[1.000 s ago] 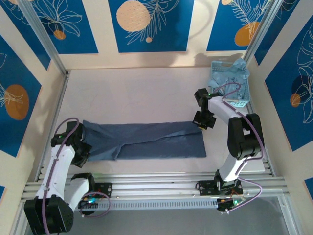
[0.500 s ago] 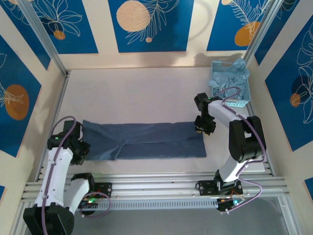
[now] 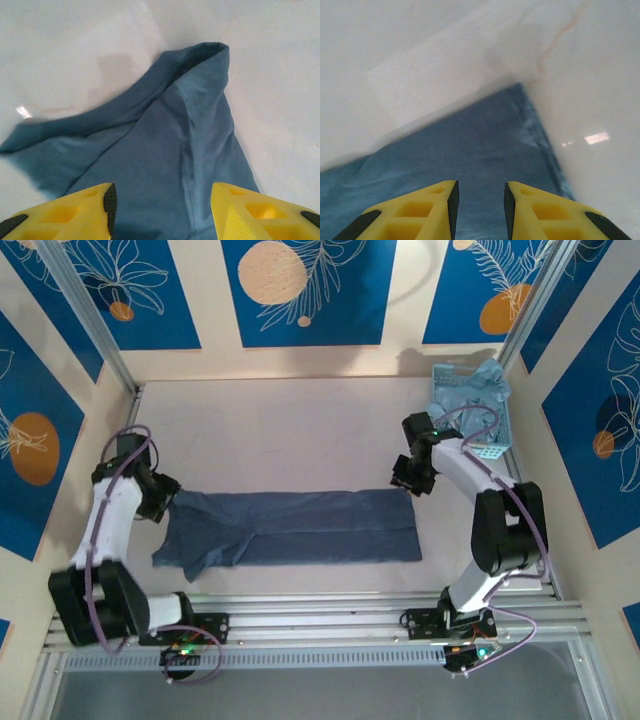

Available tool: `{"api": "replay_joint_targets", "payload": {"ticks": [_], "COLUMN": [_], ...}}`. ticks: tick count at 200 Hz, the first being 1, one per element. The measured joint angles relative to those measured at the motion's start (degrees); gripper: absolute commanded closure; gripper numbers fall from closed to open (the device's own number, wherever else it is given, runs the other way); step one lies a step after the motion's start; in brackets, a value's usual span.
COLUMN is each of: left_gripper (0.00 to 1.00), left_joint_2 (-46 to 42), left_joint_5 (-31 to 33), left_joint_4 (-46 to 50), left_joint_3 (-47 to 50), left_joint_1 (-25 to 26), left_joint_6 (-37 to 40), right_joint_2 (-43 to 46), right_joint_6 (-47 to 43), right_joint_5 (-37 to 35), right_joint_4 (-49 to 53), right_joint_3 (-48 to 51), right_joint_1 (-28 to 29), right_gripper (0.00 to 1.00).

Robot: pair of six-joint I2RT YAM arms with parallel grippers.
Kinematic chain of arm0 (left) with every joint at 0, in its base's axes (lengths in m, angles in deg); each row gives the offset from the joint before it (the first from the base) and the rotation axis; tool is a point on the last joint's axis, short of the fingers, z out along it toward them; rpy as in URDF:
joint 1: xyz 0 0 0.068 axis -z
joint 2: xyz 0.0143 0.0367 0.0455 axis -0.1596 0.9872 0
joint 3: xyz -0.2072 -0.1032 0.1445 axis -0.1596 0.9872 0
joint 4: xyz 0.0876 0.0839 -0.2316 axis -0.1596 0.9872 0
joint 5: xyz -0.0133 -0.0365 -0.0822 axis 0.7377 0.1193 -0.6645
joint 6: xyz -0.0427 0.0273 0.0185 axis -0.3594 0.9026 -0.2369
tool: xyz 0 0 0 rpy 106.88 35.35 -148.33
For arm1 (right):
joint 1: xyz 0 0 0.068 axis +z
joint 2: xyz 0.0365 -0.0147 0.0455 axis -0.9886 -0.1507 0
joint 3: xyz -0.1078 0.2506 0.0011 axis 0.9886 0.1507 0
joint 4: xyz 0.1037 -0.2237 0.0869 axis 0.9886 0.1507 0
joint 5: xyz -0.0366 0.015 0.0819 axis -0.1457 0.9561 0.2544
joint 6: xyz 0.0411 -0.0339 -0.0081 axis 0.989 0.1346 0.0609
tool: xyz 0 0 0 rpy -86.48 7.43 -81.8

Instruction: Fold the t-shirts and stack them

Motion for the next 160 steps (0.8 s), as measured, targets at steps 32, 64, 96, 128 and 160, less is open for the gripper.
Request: {"api": "replay_joint_targets", "payload": {"ticks": [32,64,96,128,160], "left_gripper": [0.46,0.56,0.59,0.71,0.82], "left_joint_2": [10.10,17.18,22.62,24.92,29.11], "left_joint_5": [-5.14,-6.91,-4.94,-2.80,-3.08], "left_joint_4": [-6.64,-9.40,-9.05,-8.50,-8.57], "left_joint_3": [-1.46,-5.66,-8.15,-8.20,-10.64], "left_joint_1": [-2.38,-2.89,-3.02,-3.28,-3.63], "left_joint_6": [3.98,7.72,9.66,10.62,11.41], "right_joint_2": [-6.45,-12.26,-16.35,-18.60,-21.84], "right_joint_6": [-1.86,-1.81,-0.04,2.64,4.48], "right_joint_5": [4.44,7.23,7.58,7.58,7.80], "right_joint_4": [-1.64,-1.01,0.81,3.54,6.36], "right_joint_3": [-2.51,-6.86,-9.38,-10.84,-15.23], "right_joint_1": [0.04,0.04,0.04,-0.28,-1.79], "right_gripper": [0.63,0.63,0.64,0.72,0.79]}}
